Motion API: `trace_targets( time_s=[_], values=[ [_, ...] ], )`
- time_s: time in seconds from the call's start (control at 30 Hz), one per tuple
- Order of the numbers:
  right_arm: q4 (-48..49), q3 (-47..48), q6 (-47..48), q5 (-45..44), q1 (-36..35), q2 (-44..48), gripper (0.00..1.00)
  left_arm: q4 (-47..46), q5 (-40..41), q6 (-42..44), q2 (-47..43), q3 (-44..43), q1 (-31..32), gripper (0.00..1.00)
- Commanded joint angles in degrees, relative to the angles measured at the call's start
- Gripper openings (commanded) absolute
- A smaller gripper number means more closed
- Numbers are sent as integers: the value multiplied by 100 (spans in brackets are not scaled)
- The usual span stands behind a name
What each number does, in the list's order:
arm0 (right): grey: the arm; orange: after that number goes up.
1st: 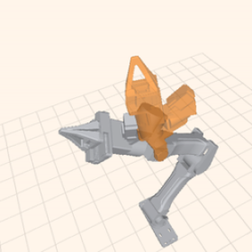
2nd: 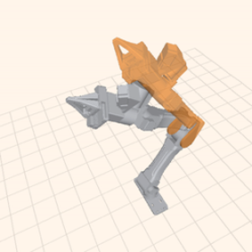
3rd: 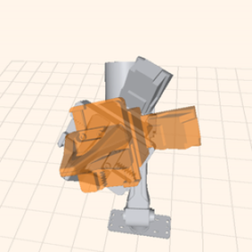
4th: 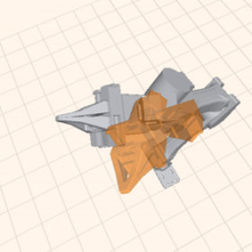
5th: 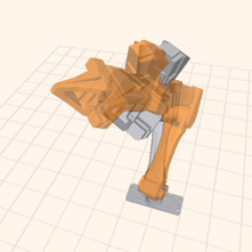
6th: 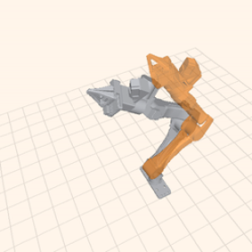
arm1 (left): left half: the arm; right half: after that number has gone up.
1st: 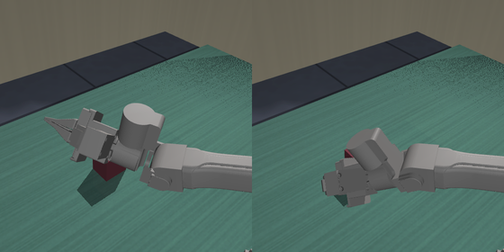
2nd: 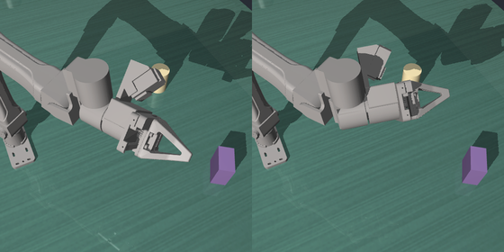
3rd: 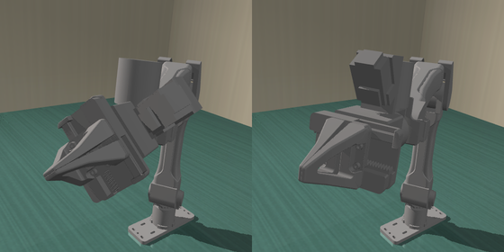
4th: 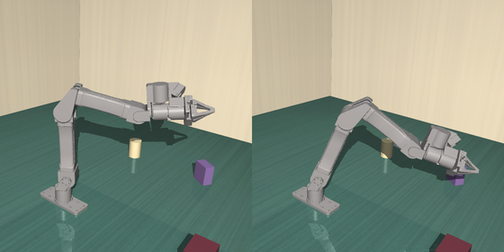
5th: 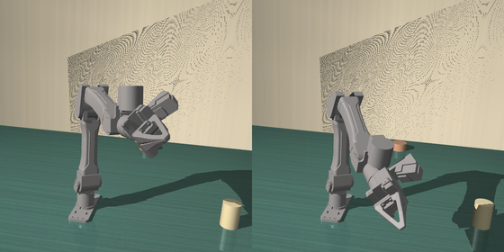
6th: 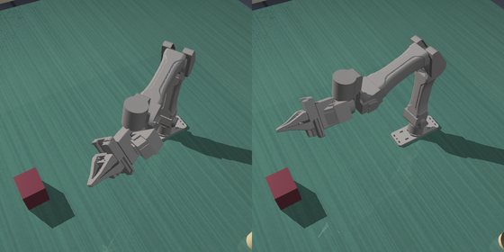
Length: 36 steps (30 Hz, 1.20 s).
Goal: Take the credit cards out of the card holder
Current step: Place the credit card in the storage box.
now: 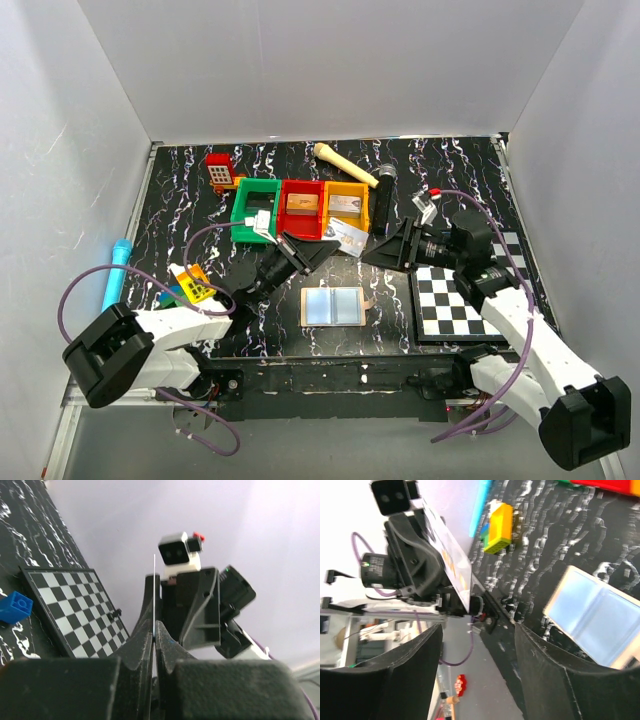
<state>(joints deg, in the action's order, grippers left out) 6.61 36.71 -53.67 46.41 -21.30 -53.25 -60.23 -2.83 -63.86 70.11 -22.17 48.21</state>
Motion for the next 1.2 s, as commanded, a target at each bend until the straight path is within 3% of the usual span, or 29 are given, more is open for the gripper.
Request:
trace_targets(
  time_s=[0.0, 0.13, 0.43, 0.83, 1.17],
  values=[
    [-2036, 538, 1154, -894, 65, 517, 68, 388, 985, -135, 222, -392, -13, 0],
    [-3208, 767, 1886, -1932, -41, 1018, 69, 608, 1425, -320, 792, -857, -66, 0],
    [-4273, 706, 2396, -3041, -532, 1572, 65, 1135, 2260, -769, 2348, -2009, -206, 0],
    [-4054, -58, 1948, -2884, -814, 2635, 63, 1654, 2279, -1129, 3685, -3073, -742, 0],
    [-4291, -15, 2168, -3121, -937, 2750, 63, 1812, 2155, -1296, 4424, -3601, -795, 0]
  ],
)
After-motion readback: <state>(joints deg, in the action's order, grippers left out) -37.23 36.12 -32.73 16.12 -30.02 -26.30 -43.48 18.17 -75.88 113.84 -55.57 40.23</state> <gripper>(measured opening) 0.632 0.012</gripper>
